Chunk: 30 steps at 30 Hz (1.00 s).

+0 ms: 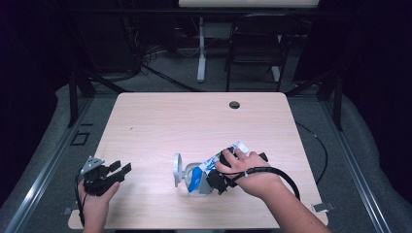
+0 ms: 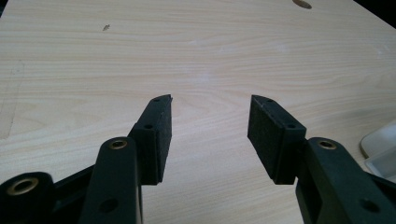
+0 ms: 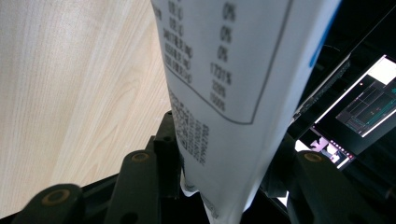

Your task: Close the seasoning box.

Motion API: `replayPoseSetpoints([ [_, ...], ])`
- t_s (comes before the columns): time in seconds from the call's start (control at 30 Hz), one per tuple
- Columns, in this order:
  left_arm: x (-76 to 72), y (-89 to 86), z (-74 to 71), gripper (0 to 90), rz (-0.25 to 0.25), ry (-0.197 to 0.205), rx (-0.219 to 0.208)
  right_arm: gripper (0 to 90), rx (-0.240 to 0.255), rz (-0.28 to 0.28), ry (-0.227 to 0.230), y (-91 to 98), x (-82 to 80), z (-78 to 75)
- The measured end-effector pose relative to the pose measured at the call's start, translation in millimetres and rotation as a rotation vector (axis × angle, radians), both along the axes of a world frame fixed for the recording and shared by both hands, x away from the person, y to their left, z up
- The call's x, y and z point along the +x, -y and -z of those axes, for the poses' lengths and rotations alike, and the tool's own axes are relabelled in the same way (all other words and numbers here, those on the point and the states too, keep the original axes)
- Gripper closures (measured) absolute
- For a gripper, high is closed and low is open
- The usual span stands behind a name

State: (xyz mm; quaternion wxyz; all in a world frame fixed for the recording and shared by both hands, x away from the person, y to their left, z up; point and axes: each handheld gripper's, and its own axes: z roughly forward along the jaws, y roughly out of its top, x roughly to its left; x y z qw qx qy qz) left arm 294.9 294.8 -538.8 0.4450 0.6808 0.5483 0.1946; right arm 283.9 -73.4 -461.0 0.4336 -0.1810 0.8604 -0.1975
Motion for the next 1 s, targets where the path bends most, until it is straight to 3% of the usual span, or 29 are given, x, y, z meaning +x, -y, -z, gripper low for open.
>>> replayPoseSetpoints([
  [1.0,-0.1,-0.2,-0.1,50.2,0.000,-0.001,0.000,59.5,0.010,-0.005,0.000,-0.1,-0.4,-0.1],
])
